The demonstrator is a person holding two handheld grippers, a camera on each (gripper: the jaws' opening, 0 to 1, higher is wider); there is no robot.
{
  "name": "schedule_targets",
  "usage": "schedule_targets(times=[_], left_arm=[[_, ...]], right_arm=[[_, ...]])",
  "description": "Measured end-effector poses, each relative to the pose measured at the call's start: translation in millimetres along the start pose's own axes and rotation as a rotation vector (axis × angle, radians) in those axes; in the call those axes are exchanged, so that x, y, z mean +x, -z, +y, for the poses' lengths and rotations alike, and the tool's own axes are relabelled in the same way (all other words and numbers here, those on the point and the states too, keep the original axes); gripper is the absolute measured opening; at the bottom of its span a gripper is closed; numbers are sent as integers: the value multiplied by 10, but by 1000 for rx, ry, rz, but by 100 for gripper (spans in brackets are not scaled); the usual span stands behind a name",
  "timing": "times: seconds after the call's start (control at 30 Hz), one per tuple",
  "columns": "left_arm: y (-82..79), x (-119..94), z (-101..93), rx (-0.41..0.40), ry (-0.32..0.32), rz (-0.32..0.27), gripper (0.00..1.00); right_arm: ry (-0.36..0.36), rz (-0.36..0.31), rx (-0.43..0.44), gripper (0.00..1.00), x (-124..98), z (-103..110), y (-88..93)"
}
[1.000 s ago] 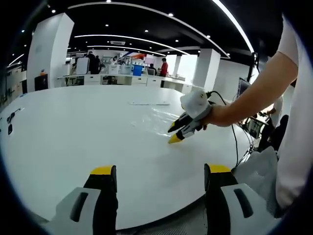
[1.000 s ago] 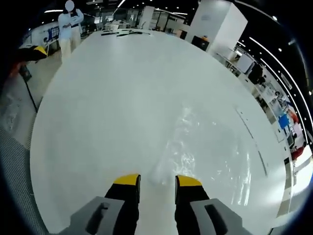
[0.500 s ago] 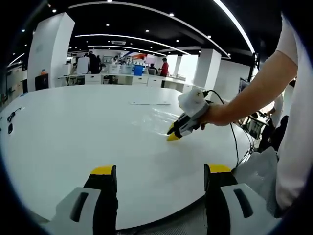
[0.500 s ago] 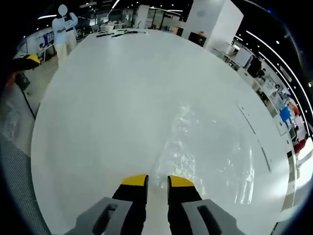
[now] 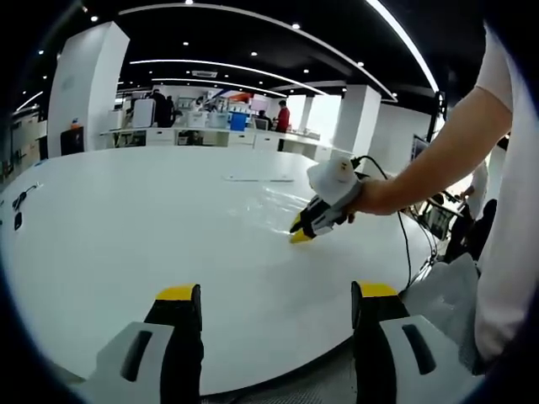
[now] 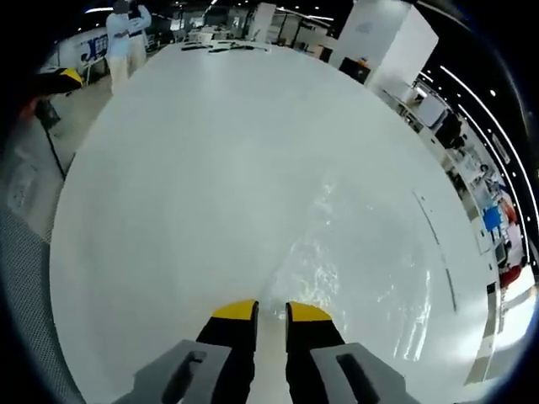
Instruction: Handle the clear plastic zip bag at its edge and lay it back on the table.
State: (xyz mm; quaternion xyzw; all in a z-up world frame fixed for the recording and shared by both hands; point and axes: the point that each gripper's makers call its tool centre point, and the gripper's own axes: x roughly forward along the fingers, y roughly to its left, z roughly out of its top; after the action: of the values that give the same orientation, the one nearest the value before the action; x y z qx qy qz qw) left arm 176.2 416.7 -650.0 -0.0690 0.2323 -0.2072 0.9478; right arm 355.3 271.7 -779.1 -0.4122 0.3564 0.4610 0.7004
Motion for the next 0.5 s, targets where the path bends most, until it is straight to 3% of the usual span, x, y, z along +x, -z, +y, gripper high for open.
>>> schedule_targets(times=[0.5], left_arm=[[-2, -6, 30, 0, -4, -14, 70]], right_arm=[[-6, 31, -37, 0, 19, 63, -10]])
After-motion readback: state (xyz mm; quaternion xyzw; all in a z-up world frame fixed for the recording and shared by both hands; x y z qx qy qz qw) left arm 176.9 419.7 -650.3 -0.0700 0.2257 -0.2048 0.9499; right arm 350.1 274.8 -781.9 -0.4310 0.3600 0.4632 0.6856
